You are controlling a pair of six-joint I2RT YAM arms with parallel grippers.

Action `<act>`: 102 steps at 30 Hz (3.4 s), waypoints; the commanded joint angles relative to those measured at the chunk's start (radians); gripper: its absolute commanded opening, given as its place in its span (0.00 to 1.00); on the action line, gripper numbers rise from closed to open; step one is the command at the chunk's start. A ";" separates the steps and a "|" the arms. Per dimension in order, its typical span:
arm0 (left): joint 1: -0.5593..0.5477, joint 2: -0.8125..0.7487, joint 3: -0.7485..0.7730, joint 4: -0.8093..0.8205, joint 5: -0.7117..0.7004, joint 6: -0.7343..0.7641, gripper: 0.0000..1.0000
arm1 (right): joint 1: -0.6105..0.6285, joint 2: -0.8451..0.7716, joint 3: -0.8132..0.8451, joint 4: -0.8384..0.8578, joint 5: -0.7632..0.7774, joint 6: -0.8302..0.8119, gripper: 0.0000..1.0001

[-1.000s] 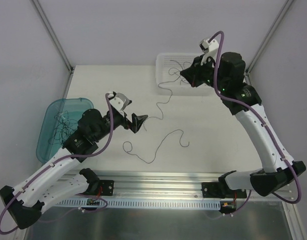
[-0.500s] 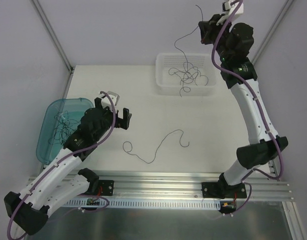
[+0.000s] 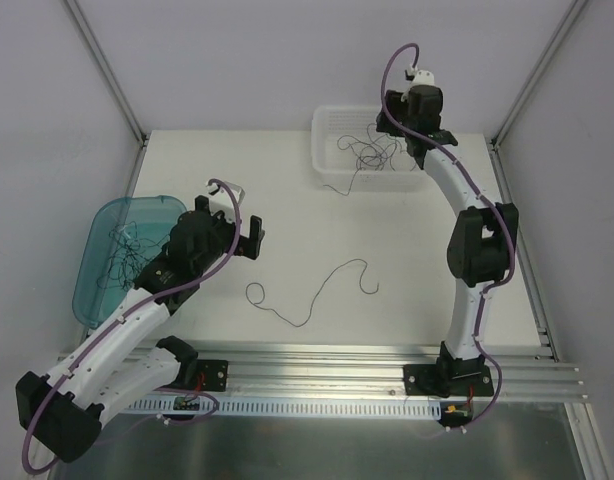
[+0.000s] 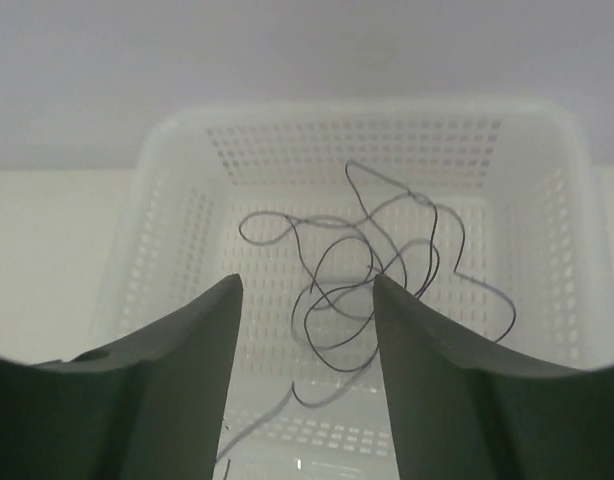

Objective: Untangle the cables

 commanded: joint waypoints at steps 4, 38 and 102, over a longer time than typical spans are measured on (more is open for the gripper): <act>0.016 0.006 0.011 0.014 0.041 -0.001 0.99 | 0.008 -0.166 -0.179 -0.011 -0.054 0.031 0.62; 0.056 0.031 0.011 0.014 0.062 -0.001 0.99 | 0.182 -0.050 -0.579 0.388 0.046 0.281 0.34; 0.121 0.097 0.051 -0.054 -0.048 -0.092 0.99 | 0.832 -0.628 -0.858 -0.362 0.135 0.343 0.67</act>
